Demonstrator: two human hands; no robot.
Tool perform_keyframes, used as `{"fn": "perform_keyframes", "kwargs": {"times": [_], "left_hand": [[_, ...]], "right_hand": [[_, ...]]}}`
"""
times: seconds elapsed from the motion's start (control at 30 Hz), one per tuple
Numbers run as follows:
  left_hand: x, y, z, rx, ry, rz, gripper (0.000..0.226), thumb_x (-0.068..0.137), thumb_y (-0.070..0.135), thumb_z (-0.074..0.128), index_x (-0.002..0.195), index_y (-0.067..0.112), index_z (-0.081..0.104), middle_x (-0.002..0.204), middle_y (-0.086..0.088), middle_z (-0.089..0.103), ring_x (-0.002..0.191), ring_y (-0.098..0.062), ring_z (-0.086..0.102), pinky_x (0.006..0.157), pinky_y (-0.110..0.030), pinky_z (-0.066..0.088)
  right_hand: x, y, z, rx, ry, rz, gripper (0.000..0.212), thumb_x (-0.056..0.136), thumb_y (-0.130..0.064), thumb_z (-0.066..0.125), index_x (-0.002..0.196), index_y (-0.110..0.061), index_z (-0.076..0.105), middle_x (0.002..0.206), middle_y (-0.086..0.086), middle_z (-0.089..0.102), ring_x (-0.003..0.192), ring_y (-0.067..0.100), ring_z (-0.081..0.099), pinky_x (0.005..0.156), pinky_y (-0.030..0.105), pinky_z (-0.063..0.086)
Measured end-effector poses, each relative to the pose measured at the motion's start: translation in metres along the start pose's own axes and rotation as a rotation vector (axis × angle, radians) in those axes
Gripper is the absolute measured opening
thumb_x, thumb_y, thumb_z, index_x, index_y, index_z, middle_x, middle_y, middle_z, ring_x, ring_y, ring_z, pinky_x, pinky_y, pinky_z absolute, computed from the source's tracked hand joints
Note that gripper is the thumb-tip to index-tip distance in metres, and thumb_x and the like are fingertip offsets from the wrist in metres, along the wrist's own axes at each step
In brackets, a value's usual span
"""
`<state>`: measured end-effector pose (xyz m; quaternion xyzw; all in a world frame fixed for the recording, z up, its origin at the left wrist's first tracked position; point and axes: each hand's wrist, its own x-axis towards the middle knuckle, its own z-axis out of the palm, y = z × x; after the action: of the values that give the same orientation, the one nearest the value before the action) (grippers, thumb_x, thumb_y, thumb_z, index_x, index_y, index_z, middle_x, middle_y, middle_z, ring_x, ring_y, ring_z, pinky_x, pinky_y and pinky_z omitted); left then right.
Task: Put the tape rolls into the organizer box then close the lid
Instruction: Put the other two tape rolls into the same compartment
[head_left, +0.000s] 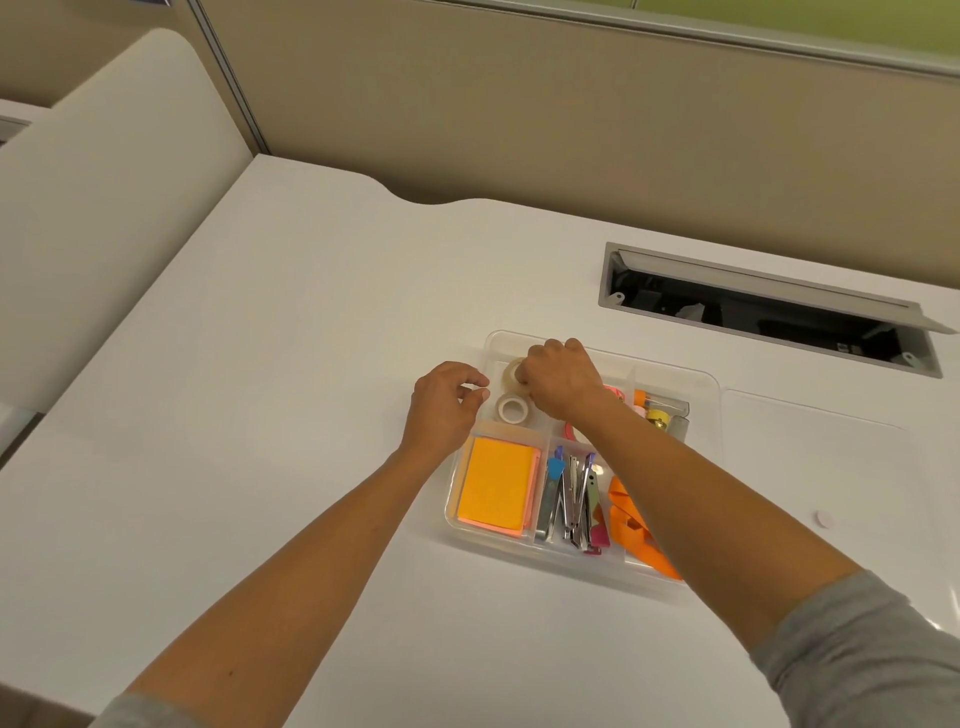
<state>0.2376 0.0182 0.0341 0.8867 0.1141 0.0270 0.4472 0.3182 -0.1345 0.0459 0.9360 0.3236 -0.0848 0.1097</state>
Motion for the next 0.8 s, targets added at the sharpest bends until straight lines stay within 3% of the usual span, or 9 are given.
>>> {"fn": "perform_keyframes", "kwargs": {"times": [0.27, 0.8], "left_hand": [[0.0006, -0.0017, 0.0002, -0.012, 0.0, 0.0, 0.014, 0.084, 0.016, 0.069, 0.098, 0.013, 0.071, 0.112, -0.005, 0.068, 0.083, -0.012, 0.062, 0.075, -0.016, 0.048], [-0.0004, -0.0024, 0.0016, 0.003, 0.006, -0.005, 0.016, 0.085, 0.018, 0.069, 0.099, 0.013, 0.071, 0.113, -0.006, 0.068, 0.088, -0.014, 0.062, 0.081, -0.022, 0.051]], "right_hand": [[0.0015, 0.0076, 0.0013, 0.071, 0.021, -0.022, 0.016, 0.082, -0.015, 0.067, 0.098, -0.016, 0.071, 0.097, 0.007, 0.065, 0.085, 0.026, 0.058, 0.064, 0.032, 0.037], [0.0013, 0.0027, 0.0015, 0.002, 0.017, -0.036, 0.008, 0.087, -0.02, 0.064, 0.091, -0.015, 0.069, 0.089, 0.006, 0.067, 0.079, 0.023, 0.055, 0.066, 0.032, 0.037]]}}
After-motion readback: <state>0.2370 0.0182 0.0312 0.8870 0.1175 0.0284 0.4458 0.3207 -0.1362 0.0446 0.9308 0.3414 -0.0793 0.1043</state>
